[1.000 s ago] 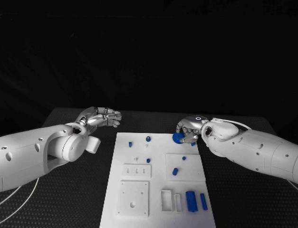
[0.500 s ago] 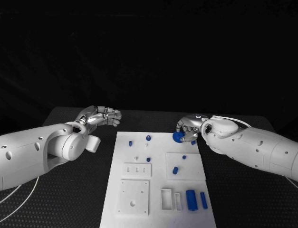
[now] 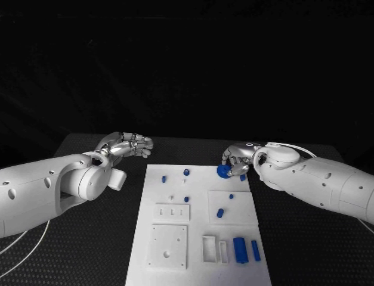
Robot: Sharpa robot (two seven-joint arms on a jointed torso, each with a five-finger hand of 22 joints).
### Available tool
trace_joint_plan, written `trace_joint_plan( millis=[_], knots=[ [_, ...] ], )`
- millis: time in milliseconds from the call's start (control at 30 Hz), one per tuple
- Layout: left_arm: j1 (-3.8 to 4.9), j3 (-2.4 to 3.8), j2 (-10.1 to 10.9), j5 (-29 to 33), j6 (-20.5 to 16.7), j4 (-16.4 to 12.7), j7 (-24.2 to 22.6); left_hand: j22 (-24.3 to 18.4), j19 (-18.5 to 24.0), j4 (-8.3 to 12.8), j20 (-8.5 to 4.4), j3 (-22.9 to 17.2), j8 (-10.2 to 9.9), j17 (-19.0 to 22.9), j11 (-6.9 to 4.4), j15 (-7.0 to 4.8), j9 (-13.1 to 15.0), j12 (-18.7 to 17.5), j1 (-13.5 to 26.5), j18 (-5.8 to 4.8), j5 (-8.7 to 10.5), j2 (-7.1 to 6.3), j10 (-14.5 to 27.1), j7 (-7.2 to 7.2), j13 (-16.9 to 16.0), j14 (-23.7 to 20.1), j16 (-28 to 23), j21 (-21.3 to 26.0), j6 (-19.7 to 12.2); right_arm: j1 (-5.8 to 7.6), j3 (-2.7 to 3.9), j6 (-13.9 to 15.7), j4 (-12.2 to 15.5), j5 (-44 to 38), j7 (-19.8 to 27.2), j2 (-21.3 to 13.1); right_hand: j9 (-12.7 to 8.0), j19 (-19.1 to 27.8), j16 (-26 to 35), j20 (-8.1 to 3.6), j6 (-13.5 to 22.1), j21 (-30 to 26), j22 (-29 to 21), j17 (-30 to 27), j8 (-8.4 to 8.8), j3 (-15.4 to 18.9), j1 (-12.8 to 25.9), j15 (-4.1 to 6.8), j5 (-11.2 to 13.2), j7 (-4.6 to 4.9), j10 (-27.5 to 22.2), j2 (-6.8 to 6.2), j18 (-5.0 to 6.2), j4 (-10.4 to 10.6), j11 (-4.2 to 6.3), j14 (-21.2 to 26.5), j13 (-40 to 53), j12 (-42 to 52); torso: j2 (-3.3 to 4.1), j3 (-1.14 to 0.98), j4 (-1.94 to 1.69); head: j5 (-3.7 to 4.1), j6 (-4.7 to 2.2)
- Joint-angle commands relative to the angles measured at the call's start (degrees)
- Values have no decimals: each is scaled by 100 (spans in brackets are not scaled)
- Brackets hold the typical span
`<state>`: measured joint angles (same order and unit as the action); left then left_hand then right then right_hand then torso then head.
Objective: Assemble the parts on the task board
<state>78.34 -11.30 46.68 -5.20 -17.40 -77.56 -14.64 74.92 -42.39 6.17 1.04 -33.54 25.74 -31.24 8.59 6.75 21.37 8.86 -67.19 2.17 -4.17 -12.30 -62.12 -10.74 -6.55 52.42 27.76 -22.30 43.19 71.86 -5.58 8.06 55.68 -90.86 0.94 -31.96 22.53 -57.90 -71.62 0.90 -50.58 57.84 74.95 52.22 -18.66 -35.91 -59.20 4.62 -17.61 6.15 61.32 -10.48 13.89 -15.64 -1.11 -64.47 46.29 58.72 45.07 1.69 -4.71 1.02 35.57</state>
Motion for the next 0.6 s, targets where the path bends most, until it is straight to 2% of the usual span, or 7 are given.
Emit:
trace_joint_plan(
  millis=[33,100,200,300,433,600],
  knots=[
    [8,4,1,-27,75,-17,-22,111,42,4,-12,-21,-24,-9,3,-8,9,-40,50,88,24,-6,42,1,6,4,7,-29,-38,-160,-103,-396,8,-174,24,-8,24,3,-19,-18,-285,36,100,18,-69,-75,-31,-19,-53,161,-978,95,111,0,-52,11,-6,40,4,3,6,0,-2],
    [8,4,7,-28,75,-26,-20,111,42,3,-12,-21,-24,-10,3,-8,9,-41,51,88,24,-6,44,1,6,3,7,-29,-38,-160,-103,-206,32,-282,17,-8,34,-48,-38,-32,-388,71,96,34,-112,-179,-38,-15,-1,155,-919,121,111,38,-49,-43,-14,77,2,1,8,6,-5],
    [8,4,9,-28,77,-32,-21,111,42,2,-12,-22,-24,-10,4,-8,9,-42,52,88,24,-5,45,1,6,4,7,-29,-38,-160,-103,104,65,-431,-33,-12,48,-145,-72,-71,-514,136,94,56,-165,-221,26,28,146,109,-804,82,111,96,-1,-141,-27,132,0,4,6,8,-8],
    [8,4,13,-34,70,-36,-21,111,42,1,-13,-24,-24,-10,4,-8,10,-43,51,88,24,-4,46,1,6,4,7,-29,-37,-160,-103,229,74,-641,-60,-1,48,-225,-98,-116,-557,186,88,77,-174,-133,142,59,369,82,-710,1,111,143,27,-231,-33,181,2,4,1,13,-4],
    [8,5,21,-53,67,-42,-21,111,42,1,-13,-25,-23,-11,4,-9,10,-43,51,89,24,-3,47,1,6,4,7,-29,-37,-160,-104,502,115,-784,-59,-3,69,-288,-102,-178,-670,217,72,100,-222,-45,158,103,689,34,-617,-10,111,165,77,-306,-46,222,5,4,3,27,-12],
    [8,5,23,-159,63,-48,-33,111,43,1,-14,-27,-23,-11,4,-9,11,-43,49,89,23,-2,47,2,6,5,7,-30,-36,-160,-105,744,193,-908,-104,-18,94,-391,-129,-239,-789,266,63,132,-267,-66,125,154,716,-18,-486,-44,111,218,131,-426,-62,260,3,1,2,28,-11]
  ],
)
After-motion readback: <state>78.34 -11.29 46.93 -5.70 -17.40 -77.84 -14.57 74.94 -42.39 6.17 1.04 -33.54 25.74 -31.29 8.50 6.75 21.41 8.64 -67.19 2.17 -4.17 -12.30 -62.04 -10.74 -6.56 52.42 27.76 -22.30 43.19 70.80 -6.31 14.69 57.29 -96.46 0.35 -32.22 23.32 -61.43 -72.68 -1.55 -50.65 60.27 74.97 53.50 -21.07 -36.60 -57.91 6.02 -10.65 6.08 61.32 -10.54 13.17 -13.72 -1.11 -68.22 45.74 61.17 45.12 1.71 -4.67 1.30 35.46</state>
